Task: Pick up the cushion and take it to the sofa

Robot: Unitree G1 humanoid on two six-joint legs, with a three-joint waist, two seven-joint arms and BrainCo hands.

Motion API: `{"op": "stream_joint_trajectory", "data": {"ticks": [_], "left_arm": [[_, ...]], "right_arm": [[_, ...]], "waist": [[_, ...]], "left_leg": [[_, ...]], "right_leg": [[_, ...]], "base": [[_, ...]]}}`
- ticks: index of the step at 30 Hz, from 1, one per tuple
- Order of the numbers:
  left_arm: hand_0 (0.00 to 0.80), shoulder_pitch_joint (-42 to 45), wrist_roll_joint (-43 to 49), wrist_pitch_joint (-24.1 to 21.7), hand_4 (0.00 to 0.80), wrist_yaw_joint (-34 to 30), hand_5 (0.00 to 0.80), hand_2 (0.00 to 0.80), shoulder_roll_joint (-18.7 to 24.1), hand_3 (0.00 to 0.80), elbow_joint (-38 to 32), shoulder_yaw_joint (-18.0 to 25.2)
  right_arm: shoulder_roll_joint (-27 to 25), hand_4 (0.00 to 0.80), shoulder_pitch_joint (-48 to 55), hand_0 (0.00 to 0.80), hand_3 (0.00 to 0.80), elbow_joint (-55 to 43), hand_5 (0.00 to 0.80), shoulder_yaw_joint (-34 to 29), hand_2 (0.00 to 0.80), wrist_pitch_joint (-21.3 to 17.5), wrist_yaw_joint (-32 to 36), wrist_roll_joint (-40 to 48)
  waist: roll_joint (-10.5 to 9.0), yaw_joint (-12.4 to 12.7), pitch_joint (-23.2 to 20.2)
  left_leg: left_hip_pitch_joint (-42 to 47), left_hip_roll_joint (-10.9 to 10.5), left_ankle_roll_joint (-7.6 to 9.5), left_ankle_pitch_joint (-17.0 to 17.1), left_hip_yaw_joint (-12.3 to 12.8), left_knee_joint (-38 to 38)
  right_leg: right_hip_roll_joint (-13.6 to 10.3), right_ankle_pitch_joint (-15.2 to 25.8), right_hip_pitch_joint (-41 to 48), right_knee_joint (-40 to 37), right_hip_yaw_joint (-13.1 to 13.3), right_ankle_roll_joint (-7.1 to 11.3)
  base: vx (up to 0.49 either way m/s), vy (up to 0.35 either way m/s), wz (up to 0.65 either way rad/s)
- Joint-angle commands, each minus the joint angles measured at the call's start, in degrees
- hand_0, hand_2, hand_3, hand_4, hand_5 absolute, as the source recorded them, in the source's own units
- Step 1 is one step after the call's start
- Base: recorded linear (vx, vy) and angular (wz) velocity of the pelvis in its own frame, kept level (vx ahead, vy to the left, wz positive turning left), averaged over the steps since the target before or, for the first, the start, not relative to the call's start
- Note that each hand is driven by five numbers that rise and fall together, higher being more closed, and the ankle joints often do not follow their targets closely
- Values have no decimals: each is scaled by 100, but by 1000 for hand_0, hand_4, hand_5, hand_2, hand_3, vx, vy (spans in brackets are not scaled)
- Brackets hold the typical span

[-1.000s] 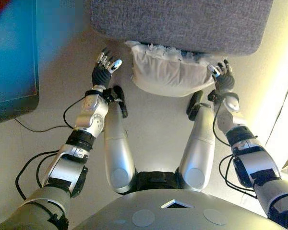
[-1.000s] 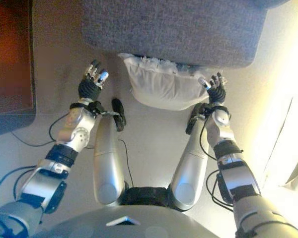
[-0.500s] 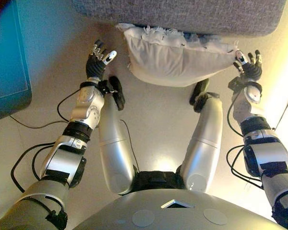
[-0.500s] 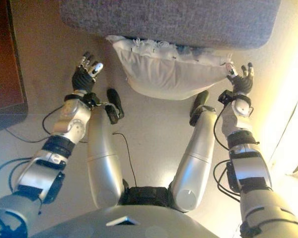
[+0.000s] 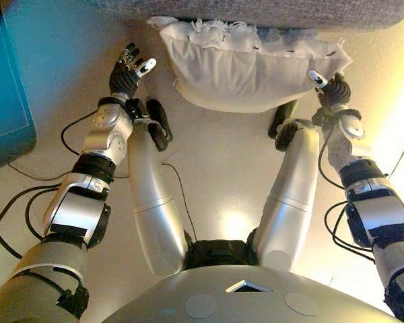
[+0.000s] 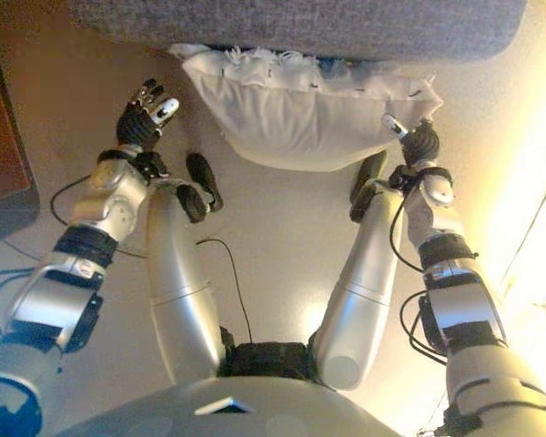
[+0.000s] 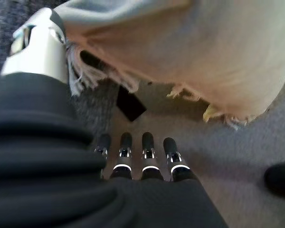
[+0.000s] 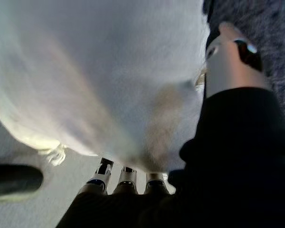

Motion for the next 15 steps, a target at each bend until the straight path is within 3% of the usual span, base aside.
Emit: {"op": "stream_joint_trajectory", "data": {"ticks": [1, 6, 15], "left_arm": [[0, -222, -320, 99, 0, -450, 0, 0, 83, 0, 235, -24], [0, -421, -332, 426, 0, -1040, 0, 0, 76, 0, 209, -201], [0, -1111, -158, 863, 0, -1163, 0, 0, 103, 0, 794, -689]], "right_arm": [[-23, 0, 4, 0, 0, -399, 0, 221, 0, 62, 568, -63], [16, 0, -159, 0, 0, -490, 0, 624, 0, 417, 940, -625], [-140, 0, -814, 0, 0, 185, 0, 947, 0, 695, 515, -865]], "waist": [[60, -65, -68], [58, -67, -68], [107, -121, -68]], "left_leg": [[-92, 32, 45, 296, -115, -449], [-170, 85, -3, 305, -110, -416], [-440, 153, 3, 274, -76, -162]], "right_leg": [[-62, 156, -137, 91, 140, -152], [-122, 175, -223, 100, 156, -140], [-138, 211, -484, 199, 259, -152]], "base": [[0, 0, 0], [1, 9, -2], [1, 1, -1]]}}
